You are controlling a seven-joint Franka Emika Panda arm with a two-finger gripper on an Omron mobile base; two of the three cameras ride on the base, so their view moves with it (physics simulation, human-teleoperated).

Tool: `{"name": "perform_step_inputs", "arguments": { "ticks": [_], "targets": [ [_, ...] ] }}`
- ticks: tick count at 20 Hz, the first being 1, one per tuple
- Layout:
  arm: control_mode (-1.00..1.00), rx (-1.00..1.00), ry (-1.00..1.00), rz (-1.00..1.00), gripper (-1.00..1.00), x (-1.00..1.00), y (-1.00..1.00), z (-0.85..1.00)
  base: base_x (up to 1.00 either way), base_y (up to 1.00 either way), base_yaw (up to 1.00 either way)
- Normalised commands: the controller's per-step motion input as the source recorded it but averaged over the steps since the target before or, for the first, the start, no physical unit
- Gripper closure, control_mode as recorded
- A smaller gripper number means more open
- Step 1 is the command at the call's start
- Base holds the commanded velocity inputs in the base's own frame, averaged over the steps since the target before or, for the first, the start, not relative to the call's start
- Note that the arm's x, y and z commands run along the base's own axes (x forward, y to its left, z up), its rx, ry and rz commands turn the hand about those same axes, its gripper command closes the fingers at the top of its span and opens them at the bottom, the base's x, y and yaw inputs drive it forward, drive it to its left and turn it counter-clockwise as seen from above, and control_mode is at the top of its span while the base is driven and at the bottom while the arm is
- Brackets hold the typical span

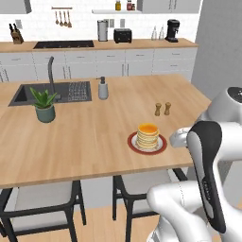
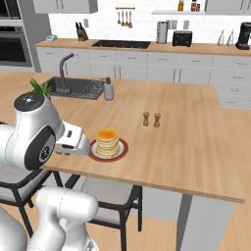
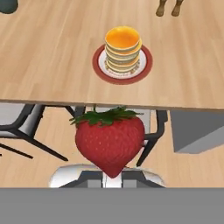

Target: Take the strawberry from the fridge and place it on top of the pancake, located on the dining counter.

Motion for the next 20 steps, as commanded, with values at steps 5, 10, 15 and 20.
{"name": "perform_step_inputs", "arguments": {
  "ticks": [5, 10, 15, 20],
  "targets": [
    [-1.00, -0.05, 0.00, 0.13, 1.00, 0.92, -0.02, 0.21, 0.00, 0.00, 0.00],
    [-1.00, -0.04, 0.04, 0.13, 1.00, 0.91, 0.00, 0.11, 0.00, 0.00, 0.00],
    [-1.00, -0.03, 0.23, 0.09, 1.00, 1.00, 0.00, -0.03, 0.00, 0.00, 0.00],
    [-1.00, -0.01, 0.28, 0.04, 1.00, 0.95, 0.00, -0.28, 0.00, 0.00, 0.00]
  ]
}}
